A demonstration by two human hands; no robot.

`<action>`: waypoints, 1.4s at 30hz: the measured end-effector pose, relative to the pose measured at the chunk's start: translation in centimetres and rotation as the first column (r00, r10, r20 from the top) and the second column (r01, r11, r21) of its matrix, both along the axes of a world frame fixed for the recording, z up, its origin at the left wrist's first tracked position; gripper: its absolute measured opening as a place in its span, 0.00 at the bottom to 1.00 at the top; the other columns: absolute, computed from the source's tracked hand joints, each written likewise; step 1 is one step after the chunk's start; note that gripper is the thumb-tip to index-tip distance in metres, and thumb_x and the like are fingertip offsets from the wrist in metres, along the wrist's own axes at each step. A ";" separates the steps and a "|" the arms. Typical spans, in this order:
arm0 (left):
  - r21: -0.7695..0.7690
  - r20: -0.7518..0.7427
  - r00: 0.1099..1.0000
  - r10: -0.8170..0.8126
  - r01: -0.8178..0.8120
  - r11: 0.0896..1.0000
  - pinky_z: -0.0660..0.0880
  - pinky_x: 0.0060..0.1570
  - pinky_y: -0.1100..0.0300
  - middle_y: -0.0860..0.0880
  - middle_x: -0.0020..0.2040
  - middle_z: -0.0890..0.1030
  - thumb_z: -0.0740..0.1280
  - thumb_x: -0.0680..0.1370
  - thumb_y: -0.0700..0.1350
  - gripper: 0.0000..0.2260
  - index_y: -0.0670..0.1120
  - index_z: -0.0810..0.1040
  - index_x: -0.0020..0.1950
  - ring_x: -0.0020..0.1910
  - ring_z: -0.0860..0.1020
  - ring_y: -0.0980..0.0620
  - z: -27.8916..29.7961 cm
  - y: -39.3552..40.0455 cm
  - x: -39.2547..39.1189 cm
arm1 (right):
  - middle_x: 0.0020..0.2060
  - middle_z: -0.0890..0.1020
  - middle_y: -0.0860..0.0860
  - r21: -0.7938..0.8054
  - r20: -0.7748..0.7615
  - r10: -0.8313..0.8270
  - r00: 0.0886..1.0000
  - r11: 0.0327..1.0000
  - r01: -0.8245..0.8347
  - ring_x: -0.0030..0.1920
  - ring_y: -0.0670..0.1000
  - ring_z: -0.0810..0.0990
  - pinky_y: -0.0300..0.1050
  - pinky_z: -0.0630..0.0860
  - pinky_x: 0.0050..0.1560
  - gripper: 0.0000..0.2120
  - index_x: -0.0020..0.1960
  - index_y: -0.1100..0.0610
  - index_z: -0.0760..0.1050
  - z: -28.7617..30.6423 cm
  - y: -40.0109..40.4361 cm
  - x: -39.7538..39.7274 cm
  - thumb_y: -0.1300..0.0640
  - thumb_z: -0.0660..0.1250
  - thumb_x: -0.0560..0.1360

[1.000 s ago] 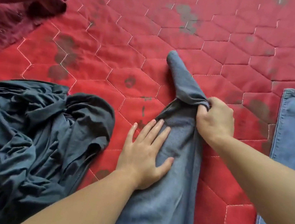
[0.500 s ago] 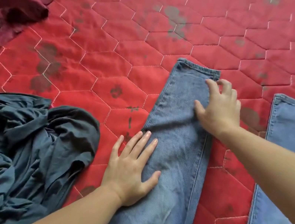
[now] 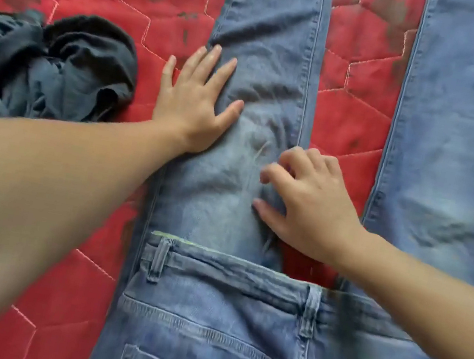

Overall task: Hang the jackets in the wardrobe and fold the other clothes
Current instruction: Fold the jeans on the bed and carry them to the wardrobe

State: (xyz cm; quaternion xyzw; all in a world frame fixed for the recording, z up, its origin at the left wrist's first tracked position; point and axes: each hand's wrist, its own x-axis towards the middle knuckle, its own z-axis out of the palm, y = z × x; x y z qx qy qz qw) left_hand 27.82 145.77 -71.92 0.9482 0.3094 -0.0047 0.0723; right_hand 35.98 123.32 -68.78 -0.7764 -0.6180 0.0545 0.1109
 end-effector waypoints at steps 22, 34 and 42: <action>-0.624 -0.007 0.945 -0.328 0.252 0.739 0.76 0.42 0.53 0.54 0.34 0.79 0.69 0.65 0.69 0.22 0.54 0.81 0.47 0.37 0.77 0.53 10.5 -17.5 -12.7 | 0.39 0.84 0.54 -0.617 -0.539 -0.732 0.418 0.680 0.396 0.34 0.51 0.80 0.42 0.72 0.29 0.12 0.45 0.54 0.71 3.5 -6.0 -3.3 0.51 0.72 0.70; -0.716 -0.005 0.816 -0.578 0.401 0.572 0.67 0.42 0.63 0.58 0.41 0.79 0.73 0.71 0.50 0.13 0.58 0.81 0.55 0.41 0.74 0.56 14.6 -21.3 -12.8 | 0.26 0.81 0.48 -0.803 -0.242 -0.438 0.866 0.591 0.075 0.29 0.46 0.77 0.34 0.65 0.21 0.12 0.34 0.60 0.77 6.3 -6.6 -5.7 0.54 0.67 0.72; -0.658 -0.184 0.863 -0.470 0.248 0.711 0.68 0.39 0.58 0.55 0.33 0.74 0.70 0.74 0.51 0.07 0.52 0.73 0.41 0.40 0.75 0.49 11.7 -18.0 -11.6 | 0.38 0.81 0.54 -0.595 -0.191 -0.491 0.850 0.746 0.298 0.41 0.59 0.76 0.45 0.71 0.42 0.18 0.32 0.57 0.72 4.3 -8.4 -3.6 0.45 0.63 0.73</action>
